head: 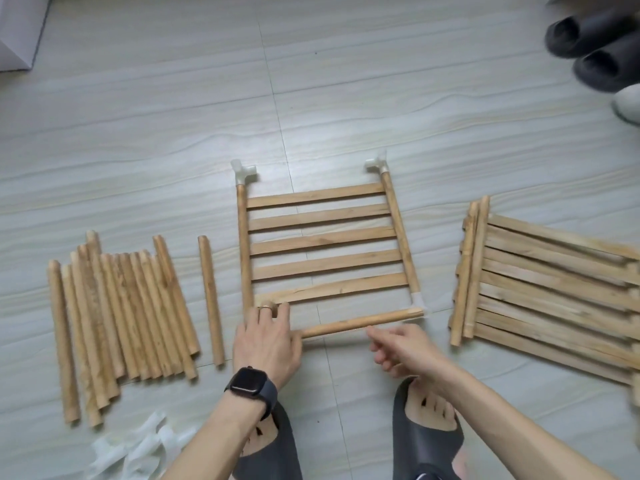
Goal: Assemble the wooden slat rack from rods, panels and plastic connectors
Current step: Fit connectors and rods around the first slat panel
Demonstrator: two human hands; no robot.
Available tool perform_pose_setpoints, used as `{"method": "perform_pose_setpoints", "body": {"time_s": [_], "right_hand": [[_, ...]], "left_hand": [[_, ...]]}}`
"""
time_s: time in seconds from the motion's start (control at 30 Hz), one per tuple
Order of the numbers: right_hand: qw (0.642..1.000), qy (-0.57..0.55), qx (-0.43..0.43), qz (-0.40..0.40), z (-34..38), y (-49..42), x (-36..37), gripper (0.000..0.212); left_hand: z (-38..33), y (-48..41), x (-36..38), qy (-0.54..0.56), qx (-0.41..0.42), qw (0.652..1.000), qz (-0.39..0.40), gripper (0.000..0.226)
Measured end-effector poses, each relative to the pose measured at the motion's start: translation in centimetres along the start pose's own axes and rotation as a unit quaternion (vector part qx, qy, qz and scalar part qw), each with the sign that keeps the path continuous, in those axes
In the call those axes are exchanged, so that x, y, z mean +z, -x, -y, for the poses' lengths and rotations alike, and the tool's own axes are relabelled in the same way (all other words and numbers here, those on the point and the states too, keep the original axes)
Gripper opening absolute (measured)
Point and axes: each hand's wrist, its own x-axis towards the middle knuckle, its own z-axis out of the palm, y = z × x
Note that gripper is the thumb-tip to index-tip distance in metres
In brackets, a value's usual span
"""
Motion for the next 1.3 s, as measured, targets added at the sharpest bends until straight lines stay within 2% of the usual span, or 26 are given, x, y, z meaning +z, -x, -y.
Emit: {"method": "perform_pose_setpoints", "body": {"time_s": [0.1, 0.13, 0.17, 0.23, 0.33, 0.43, 0.5, 0.6, 0.73, 1.0, 1.2, 1.3], "right_hand": [[0.969, 0.029, -0.103, -0.225, -0.7, 0.6, -5.0, 0.045], [0.957, 0.012, -0.116, -0.267, -0.6, 0.3, -6.3, 0.044], [0.954, -0.005, -0.119, -0.275, -0.4, -0.3, -7.3, 0.041], [0.968, 0.013, -0.098, -0.232, 0.1, -2.0, -7.9, 0.033], [0.981, 0.088, -0.043, -0.167, 0.5, -4.3, -7.6, 0.029], [0.986, 0.055, -0.023, -0.158, 0.6, -5.4, -7.7, 0.024], [0.982, 0.079, -0.025, -0.167, 0.7, -5.6, -7.5, 0.019], [0.966, 0.139, -0.032, -0.214, 0.5, -5.6, -6.3, 0.014], [0.913, 0.283, -0.074, -0.284, -0.5, -5.3, -5.4, 0.014], [0.889, 0.364, -0.057, -0.272, -1.6, -5.0, -5.0, 0.027], [0.9, 0.302, -0.114, -0.293, -0.3, -5.8, -4.9, 0.028], [0.956, 0.15, -0.097, -0.234, 2.6, -6.6, -6.2, 0.024]], "left_hand": [[-2.9, -2.1, 0.8, 0.001, 0.102, 0.991, 0.082, 0.047], [-3.7, -2.8, 1.3, -0.003, 0.113, 0.986, 0.119, 0.046], [-4.2, -3.5, 1.7, -0.004, 0.114, 0.982, 0.152, 0.043], [-4.7, -4.6, 2.5, 0.001, 0.115, 0.977, 0.18, 0.04], [-4.2, -5.3, 3.0, 0.018, 0.125, 0.977, 0.17, 0.043], [-3.6, -5.3, 3.1, 0.041, 0.135, 0.976, 0.167, 0.045], [-3.6, -5.1, 3.0, 0.042, 0.134, 0.976, 0.165, 0.046], [-3.7, -4.9, 2.8, 0.053, 0.13, 0.977, 0.161, 0.045], [-3.5, -5.0, 2.6, 0.055, 0.132, 0.976, 0.165, 0.046], [-3.1, -5.1, 2.8, 0.025, 0.144, 0.974, 0.171, 0.049], [-3.7, -7.2, 1.7, 0.048, 0.117, 0.974, 0.19, 0.045], [-3.7, -9.0, 0.8, 0.059, 0.098, 0.975, 0.188, 0.04]]}}
